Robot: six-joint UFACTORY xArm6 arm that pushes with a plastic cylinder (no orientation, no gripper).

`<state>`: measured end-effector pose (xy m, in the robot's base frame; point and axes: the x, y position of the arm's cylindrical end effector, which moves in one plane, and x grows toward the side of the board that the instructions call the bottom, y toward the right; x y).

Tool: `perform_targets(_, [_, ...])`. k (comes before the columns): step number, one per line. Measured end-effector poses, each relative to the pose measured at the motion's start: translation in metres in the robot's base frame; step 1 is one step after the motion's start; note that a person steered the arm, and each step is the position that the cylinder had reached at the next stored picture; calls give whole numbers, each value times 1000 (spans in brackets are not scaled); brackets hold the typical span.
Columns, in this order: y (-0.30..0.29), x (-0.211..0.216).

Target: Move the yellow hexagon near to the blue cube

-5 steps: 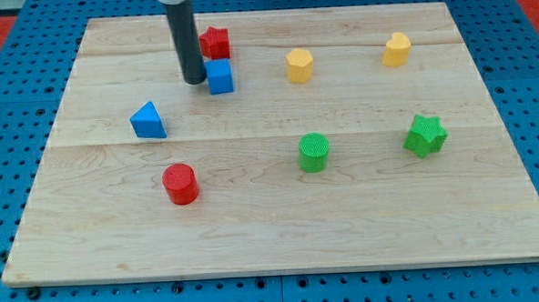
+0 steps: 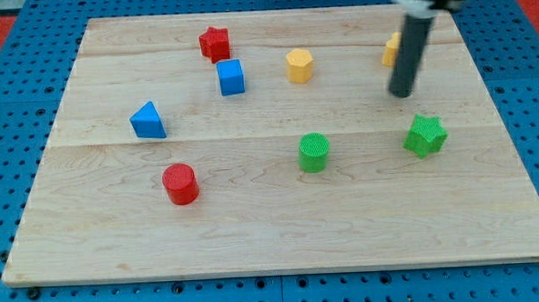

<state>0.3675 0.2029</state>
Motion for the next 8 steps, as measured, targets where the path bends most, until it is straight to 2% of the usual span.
perform_targets(1, [49, -42])
perform_targets(2, [27, -83])
perform_targets(3, [-60, -92])
perform_targets(4, [-153, -93])
perform_targets(5, [-150, -93])
perform_targets(6, [-118, -69])
perform_targets(7, [-119, -41])
perform_targets(8, [-147, -41])
